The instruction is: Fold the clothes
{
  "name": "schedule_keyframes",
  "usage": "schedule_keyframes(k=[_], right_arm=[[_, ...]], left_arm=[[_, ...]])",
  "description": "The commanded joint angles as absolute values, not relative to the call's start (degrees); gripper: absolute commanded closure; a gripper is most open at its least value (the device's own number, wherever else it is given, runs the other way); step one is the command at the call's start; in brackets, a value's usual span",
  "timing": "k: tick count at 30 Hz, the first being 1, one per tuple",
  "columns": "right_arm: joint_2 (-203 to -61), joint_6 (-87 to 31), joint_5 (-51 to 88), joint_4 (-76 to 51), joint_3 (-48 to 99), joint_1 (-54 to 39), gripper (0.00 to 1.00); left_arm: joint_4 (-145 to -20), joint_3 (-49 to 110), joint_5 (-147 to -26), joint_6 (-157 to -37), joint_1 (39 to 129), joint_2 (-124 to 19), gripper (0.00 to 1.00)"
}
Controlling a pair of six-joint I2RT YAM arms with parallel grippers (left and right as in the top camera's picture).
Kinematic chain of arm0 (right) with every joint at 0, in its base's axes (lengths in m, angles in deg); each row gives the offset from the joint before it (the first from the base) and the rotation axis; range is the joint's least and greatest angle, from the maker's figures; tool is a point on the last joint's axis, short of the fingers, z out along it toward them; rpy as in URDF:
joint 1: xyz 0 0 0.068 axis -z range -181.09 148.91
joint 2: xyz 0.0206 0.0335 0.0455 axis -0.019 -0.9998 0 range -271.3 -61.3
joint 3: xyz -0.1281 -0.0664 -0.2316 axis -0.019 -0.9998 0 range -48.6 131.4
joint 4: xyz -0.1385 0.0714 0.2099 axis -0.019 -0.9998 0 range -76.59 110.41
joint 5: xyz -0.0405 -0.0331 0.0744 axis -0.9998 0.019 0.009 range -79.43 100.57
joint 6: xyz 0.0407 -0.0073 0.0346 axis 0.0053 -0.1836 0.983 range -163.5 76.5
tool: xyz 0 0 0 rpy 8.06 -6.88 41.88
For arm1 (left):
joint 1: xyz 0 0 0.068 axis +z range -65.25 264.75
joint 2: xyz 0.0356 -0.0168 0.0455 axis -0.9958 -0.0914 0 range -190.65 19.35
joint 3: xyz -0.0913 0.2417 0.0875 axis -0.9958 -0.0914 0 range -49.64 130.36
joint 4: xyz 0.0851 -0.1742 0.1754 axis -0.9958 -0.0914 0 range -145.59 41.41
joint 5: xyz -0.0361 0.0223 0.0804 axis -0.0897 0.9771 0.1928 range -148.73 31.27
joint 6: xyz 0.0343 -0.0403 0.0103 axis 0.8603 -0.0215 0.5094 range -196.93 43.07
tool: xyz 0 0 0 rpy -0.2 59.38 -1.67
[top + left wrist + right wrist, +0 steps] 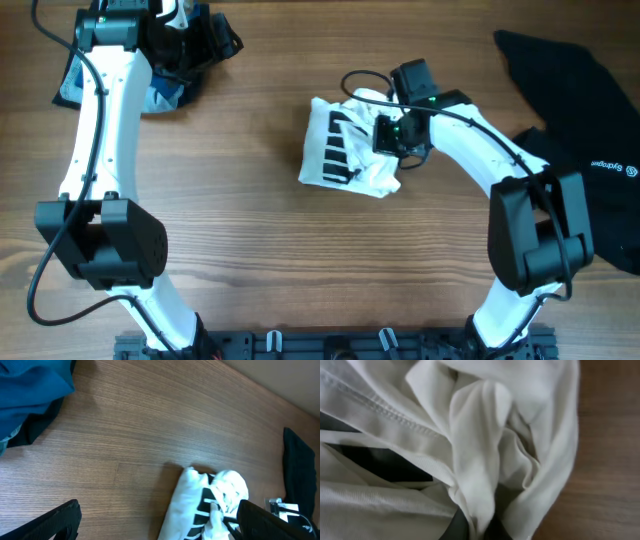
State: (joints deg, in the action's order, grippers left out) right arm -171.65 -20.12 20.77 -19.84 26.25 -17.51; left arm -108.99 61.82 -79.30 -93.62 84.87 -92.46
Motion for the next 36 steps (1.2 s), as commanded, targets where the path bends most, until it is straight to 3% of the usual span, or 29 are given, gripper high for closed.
schedule_keyframes(k=[1, 4, 6, 9, 10, 11, 18, 22, 30, 34, 36], right_arm=[[-165.2, -19.4, 18.5, -24.5, 28.4, -15.6, 0.96], [-161.2, -20.3, 20.2, -29.7, 28.8, -15.0, 0.96], [-160.9, -21.0, 21.4, -33.5, 28.7, -15.0, 0.90], [-161.6, -22.6, 20.9, -36.7, 26.8, -15.0, 0.37], [-162.1, -23.7, 20.5, -37.2, 26.3, -15.1, 0.27], [-162.4, -25.0, 20.3, -37.4, 26.1, -15.0, 0.23], [-162.0, -36.3, 27.2, -25.8, 26.6, -15.9, 0.25], [-163.6, -45.6, 27.5, -18.0, 26.6, -21.4, 0.25], [-172.7, -49.1, 26.7, -17.2, 26.6, -25.7, 0.28], [-172.8, -47.4, 21.5, -17.3, 26.6, -25.5, 0.41], [-172.1, -45.9, 20.4, -17.4, 26.6, -25.3, 0.64]], left_arm=[[-108.9, 62.1, -78.6, -93.7, 84.9, -92.2, 0.00], [-108.9, 62.1, -78.6, -93.7, 84.9, -92.2, 0.00], [-108.9, 62.1, -78.6, -93.7, 84.9, -92.2, 0.00], [-108.9, 62.1, -78.6, -93.7, 84.9, -92.2, 0.00], [-108.9, 62.1, -78.6, -93.7, 84.9, -92.2, 0.00], [-108.9, 62.1, -78.6, -93.7, 84.9, -92.2, 0.00], [-108.9, 62.1, -77.6, -93.7, 84.9, -92.2, 0.00], [-108.7, 62.1, -75.5, -93.7, 84.9, -92.2, 0.00], [-108.7, 62.1, -74.5, -93.7, 85.7, -92.2, 0.00], [-108.9, 62.1, -74.5, -93.7, 85.8, -92.2, 0.00], [-108.9, 62.1, -74.5, -93.7, 85.8, -92.2, 0.00]])
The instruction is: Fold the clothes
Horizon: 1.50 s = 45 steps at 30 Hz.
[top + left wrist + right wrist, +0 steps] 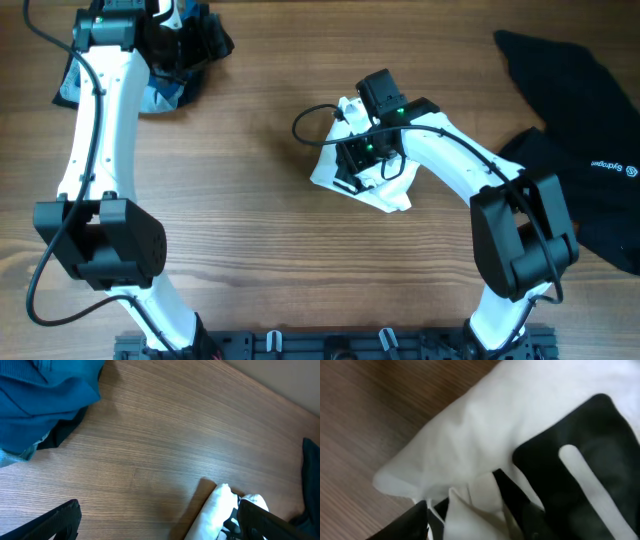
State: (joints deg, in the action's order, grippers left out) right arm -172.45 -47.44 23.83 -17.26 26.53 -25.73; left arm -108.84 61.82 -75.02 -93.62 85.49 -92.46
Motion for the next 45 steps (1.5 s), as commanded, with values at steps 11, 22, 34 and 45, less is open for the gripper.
schedule_keyframes(k=[11, 22, 34, 45], right_arm=[[-160.4, -25.2, 17.9, -31.1, 26.6, -24.2, 0.96], [-160.4, -11.6, 19.6, -40.3, 12.5, -24.2, 0.84], [-144.1, -17.9, 19.5, -32.4, 22.8, -12.1, 0.08], [-143.6, -24.8, 24.6, -31.6, 22.8, 3.9, 0.11]], left_arm=[[-109.1, 62.1, -74.5, -93.6, 85.8, -92.2, 0.00], [-109.6, 62.1, -74.2, -93.6, 85.8, -92.2, 0.00], [-112.9, 62.1, -77.9, -83.6, 82.2, -93.3, 0.00], [-113.6, 61.9, -79.5, -59.3, 55.5, -104.7, 0.00]])
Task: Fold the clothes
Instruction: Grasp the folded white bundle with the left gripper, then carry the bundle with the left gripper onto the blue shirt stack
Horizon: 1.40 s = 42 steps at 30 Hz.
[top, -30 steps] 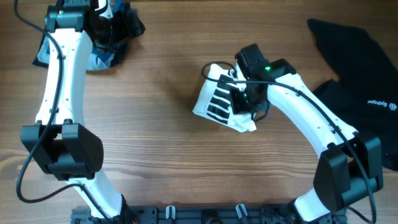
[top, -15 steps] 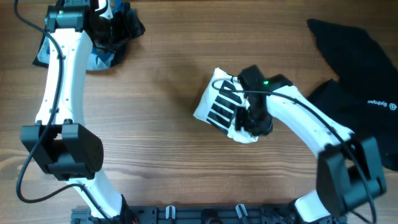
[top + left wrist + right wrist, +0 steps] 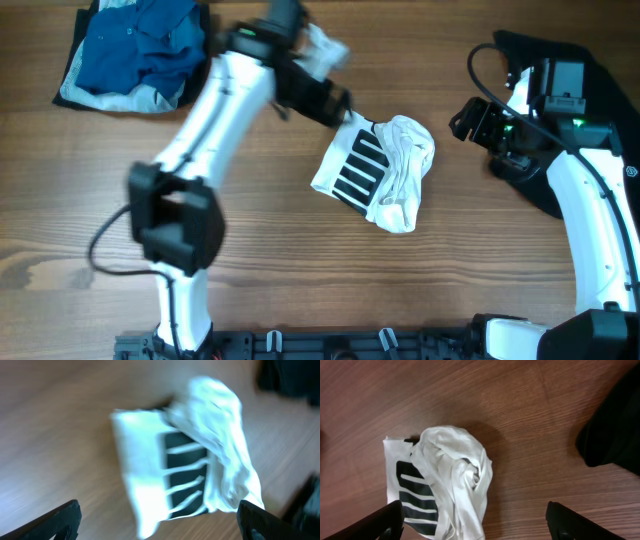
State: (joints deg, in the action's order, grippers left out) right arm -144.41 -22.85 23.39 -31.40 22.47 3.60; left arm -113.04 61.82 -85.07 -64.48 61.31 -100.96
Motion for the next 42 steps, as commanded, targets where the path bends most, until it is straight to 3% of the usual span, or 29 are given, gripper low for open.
schedule_keyframes(k=[1, 6, 12, 25, 32, 37, 42], right_arm=[[-143.6, -25.4, 24.5, -31.6, 22.8, 3.9, 0.11], [-143.6, -25.5, 23.5, -31.6, 22.8, 3.9, 0.12], [-143.6, -25.6, 22.6, -31.7, 22.8, 3.9, 0.12], [-143.6, -25.8, 21.9, -31.4, 22.8, 3.9, 0.12], [-143.6, -25.8, 21.9, -30.9, 22.8, 3.9, 0.12], [-143.6, -26.1, 22.0, -30.8, 22.8, 3.9, 0.11], [-143.6, -27.0, 22.0, -31.3, 22.8, 3.9, 0.11]], left_arm=[[-113.7, 61.8, -76.0, -59.3, 53.4, -106.4, 0.00], [-115.1, 61.8, -64.2, -59.3, 47.8, -112.8, 0.00], [-114.9, 60.7, -57.4, -59.3, 48.5, -117.5, 0.00], [-98.0, 58.4, -41.5, -57.1, 63.8, -120.0, 0.00], [-98.9, 65.4, -41.4, -56.1, 66.1, -113.2, 0.00], [-98.8, 66.5, -55.5, -57.2, 61.5, -105.0, 0.00], [-98.5, 66.5, -57.4, -60.2, 56.4, -109.0, 0.00]])
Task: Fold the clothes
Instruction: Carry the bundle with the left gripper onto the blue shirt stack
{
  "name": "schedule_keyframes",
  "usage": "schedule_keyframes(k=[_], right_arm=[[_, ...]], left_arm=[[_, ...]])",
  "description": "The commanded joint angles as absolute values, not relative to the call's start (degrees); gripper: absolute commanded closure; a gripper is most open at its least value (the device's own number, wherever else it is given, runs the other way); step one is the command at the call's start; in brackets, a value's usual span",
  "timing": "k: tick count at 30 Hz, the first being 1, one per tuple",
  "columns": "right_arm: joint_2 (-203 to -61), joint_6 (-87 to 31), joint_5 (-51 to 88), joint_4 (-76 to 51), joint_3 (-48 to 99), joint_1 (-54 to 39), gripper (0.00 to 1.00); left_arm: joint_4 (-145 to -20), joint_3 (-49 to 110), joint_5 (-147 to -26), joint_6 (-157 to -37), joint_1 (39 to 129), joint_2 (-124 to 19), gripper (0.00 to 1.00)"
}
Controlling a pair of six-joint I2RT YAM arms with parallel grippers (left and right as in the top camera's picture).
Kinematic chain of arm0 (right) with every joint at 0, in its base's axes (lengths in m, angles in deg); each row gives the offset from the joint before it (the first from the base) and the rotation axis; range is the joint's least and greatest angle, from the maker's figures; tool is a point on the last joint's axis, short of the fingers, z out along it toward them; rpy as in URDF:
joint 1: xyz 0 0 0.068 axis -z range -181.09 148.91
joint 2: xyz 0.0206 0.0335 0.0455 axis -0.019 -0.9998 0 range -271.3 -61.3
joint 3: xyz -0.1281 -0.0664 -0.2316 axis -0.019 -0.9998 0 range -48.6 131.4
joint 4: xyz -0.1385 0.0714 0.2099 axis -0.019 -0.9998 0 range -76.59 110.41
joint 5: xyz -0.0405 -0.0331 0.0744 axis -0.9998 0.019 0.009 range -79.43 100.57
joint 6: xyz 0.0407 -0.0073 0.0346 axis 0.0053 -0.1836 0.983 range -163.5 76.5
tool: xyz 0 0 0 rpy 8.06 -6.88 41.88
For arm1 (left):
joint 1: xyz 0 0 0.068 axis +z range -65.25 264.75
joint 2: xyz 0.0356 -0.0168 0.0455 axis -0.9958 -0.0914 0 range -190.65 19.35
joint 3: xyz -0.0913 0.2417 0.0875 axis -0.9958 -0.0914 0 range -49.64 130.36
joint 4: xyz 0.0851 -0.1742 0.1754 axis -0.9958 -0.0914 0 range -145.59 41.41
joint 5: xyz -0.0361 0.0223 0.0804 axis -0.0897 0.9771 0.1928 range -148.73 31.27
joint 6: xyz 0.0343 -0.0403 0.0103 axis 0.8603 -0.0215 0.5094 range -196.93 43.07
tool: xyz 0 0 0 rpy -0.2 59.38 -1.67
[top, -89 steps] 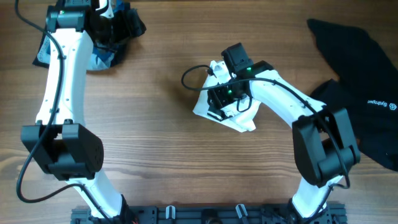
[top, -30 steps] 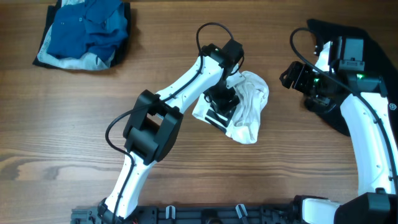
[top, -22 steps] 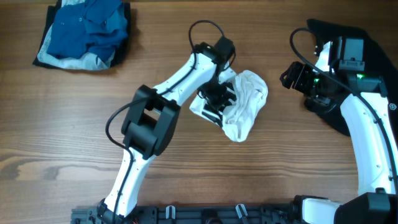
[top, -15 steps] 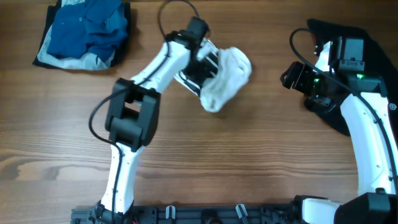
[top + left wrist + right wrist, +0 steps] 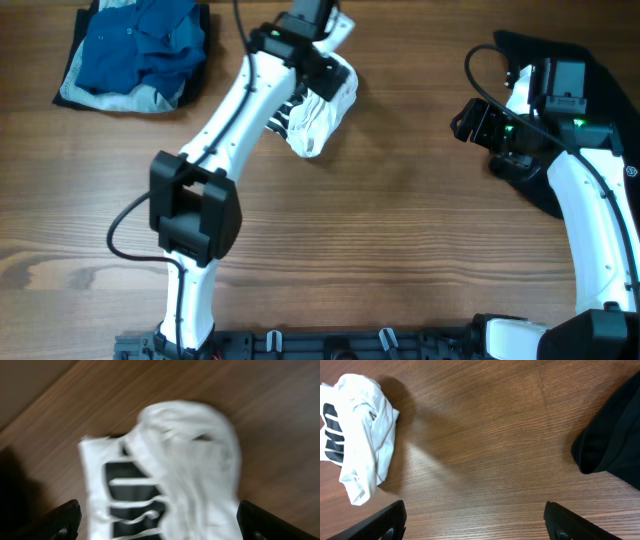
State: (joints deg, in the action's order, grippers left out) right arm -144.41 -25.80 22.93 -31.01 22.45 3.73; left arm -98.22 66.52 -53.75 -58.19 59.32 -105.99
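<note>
A crumpled white garment with black stripes (image 5: 318,108) lies bunched at the back middle of the table, also seen in the right wrist view (image 5: 360,430). My left gripper (image 5: 315,65) is right over it. In the left wrist view the white garment (image 5: 170,460) fills the middle, blurred, and the left gripper (image 5: 161,522) is open with its fingers (image 5: 65,519) wide apart on either side. My right gripper (image 5: 472,120) stands open over bare wood at the right, far from the garment, with nothing between its fingers (image 5: 390,520).
A blue clothes pile (image 5: 140,45) lies at the back left corner. A black garment (image 5: 590,110) is spread at the right edge, by the right arm, its edge showing in the right wrist view (image 5: 615,435). The wooden table (image 5: 400,260) stretches toward the front.
The white garment was at the table's middle and now lies farther back and to the left, under the left gripper. The right arm has not moved.
First my right gripper was shut on the white garment at the middle, with the left arm by the blue pile. Then it had shifted the garment leftward. Later the right arm stood off to the right, open, and the left arm had reached the garment, which now lies farther back.
</note>
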Motion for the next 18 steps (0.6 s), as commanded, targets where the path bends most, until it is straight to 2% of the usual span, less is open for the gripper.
schedule_keyframes(k=[1, 7, 18], right_arm=[[-143.6, -27.0, 22.0, -31.4, 22.8, 3.9, 0.11], [-143.6, -28.4, 22.0, -31.5, 22.8, 3.9, 0.11], [-143.6, -28.5, 22.0, -31.5, 22.8, 3.9, 0.11]], left_arm=[[-98.3, 66.5, -57.0, -61.0, 55.8, -110.0, 0.00], [-96.3, 66.5, -50.9, -68.5, 55.5, -115.6, 0.00], [-98.1, 66.5, -49.6, -70.9, 56.0, -120.2, 0.01]])
